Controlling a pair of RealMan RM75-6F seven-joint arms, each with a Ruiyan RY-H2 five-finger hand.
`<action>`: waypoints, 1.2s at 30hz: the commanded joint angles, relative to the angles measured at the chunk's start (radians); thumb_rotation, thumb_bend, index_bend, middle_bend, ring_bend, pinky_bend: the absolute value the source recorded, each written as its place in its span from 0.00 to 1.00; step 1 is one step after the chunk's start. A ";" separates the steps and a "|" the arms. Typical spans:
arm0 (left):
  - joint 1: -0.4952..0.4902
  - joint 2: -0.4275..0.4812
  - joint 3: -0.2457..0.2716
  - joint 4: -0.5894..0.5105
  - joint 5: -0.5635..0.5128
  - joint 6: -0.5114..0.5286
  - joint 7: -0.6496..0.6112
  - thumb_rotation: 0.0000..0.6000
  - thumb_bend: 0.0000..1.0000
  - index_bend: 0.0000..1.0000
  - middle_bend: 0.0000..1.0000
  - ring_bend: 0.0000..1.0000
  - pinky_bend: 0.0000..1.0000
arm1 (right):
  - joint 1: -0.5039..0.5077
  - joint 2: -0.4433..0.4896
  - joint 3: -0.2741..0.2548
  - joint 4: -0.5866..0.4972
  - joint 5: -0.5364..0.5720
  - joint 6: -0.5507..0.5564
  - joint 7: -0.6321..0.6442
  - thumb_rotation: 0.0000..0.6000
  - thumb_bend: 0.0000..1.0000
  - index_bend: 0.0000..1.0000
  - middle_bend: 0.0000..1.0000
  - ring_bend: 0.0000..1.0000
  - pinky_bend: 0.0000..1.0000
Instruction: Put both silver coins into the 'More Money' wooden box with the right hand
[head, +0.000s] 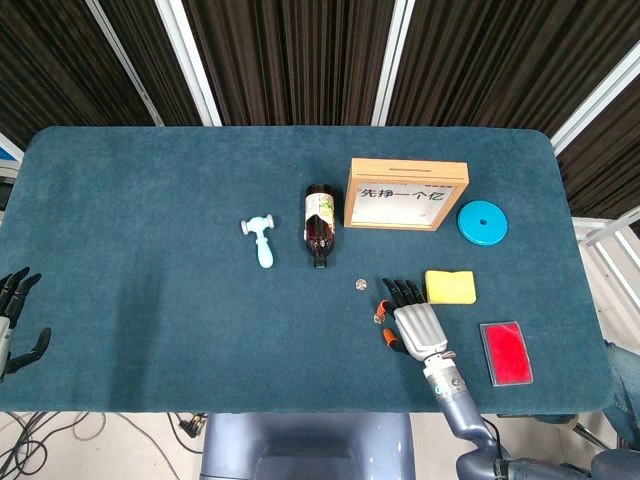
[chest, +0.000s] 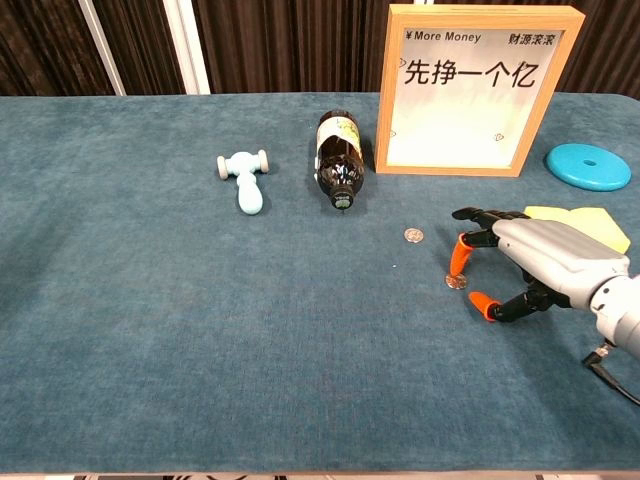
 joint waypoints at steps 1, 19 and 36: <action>0.000 0.000 0.000 0.000 0.000 0.000 0.000 1.00 0.40 0.10 0.00 0.00 0.00 | 0.003 -0.004 0.001 0.007 -0.001 -0.001 0.002 1.00 0.50 0.42 0.05 0.00 0.00; 0.001 0.000 0.000 0.000 -0.002 -0.001 0.002 1.00 0.40 0.10 0.00 0.00 0.00 | 0.014 -0.019 0.005 0.030 0.016 -0.018 0.011 1.00 0.50 0.43 0.05 0.00 0.00; 0.000 0.001 0.000 -0.001 -0.005 -0.005 0.001 1.00 0.40 0.10 0.00 0.00 0.00 | 0.035 -0.043 0.023 0.065 0.026 -0.030 0.021 1.00 0.50 0.47 0.05 0.00 0.00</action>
